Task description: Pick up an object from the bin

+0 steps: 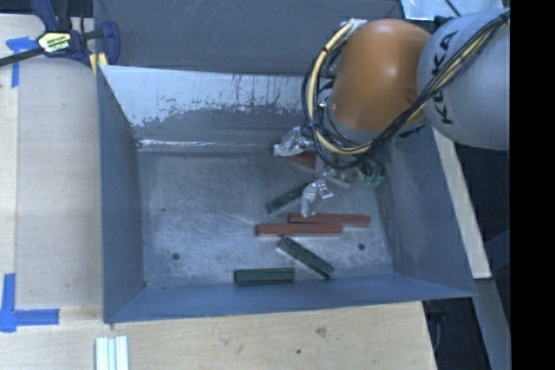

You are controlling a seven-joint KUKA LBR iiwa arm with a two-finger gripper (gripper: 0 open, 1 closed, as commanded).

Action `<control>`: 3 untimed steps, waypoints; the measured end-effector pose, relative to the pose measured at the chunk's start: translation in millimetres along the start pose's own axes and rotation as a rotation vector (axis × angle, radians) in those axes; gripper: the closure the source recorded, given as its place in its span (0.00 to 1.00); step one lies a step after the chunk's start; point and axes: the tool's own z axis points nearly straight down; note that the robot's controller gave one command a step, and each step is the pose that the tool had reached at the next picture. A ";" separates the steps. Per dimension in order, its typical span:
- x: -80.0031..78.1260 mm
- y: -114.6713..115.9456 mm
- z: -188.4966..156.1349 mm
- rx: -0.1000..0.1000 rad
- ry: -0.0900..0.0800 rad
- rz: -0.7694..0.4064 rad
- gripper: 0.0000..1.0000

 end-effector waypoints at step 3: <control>19.3 0.5 -112.7 0.002 -0.006 -0.278 1.00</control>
Offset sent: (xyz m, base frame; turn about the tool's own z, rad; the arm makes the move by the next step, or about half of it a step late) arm 0.0000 0.0000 0.0000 0.0000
